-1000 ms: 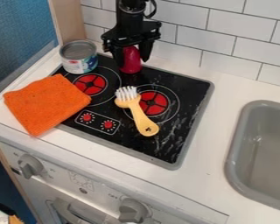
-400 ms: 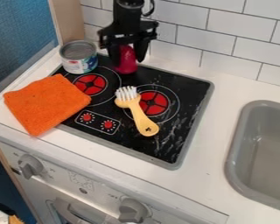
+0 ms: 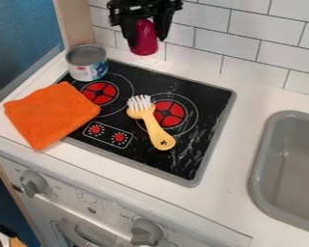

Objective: Put a red object on the lower side of the burner

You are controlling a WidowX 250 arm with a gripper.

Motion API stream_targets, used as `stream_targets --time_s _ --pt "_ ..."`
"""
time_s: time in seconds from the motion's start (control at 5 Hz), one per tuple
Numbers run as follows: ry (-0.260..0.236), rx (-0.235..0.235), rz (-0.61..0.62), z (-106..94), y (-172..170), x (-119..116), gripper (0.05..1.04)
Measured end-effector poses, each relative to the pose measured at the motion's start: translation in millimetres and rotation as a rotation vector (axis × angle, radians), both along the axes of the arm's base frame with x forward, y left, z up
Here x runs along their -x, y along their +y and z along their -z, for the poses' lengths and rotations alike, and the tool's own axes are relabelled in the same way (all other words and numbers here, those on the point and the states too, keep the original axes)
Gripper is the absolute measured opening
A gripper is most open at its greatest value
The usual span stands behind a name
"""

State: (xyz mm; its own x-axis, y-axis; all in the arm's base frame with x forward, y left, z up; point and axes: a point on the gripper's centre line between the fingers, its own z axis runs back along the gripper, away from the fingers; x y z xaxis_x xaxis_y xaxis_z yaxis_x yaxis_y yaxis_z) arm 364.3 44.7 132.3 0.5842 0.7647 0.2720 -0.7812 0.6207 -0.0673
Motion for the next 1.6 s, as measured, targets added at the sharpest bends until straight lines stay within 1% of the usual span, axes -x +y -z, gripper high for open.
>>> stream_targets --time_s 0.2,0.4,0.6,0.8,1.0,1.2,1.4,1.6 --pt "-0.007 0.039 0.049 1.8 -32 22 0.686" --pt "-0.011 0.07 0.128 9.1 -66 46 0.686" --pt "0.02 0.12 0.201 27.6 -93 62 0.686" --pt "0.04 0.123 0.251 42.9 -105 75 0.686" --pt "0.044 0.143 0.283 51.4 -114 80 0.686" --pt "0.065 0.144 0.3 64.1 -116 77 0.686" --pt "0.092 0.126 0.296 73.9 -113 78 0.686" --pt "0.099 0.119 0.297 75.7 -113 74 0.686"
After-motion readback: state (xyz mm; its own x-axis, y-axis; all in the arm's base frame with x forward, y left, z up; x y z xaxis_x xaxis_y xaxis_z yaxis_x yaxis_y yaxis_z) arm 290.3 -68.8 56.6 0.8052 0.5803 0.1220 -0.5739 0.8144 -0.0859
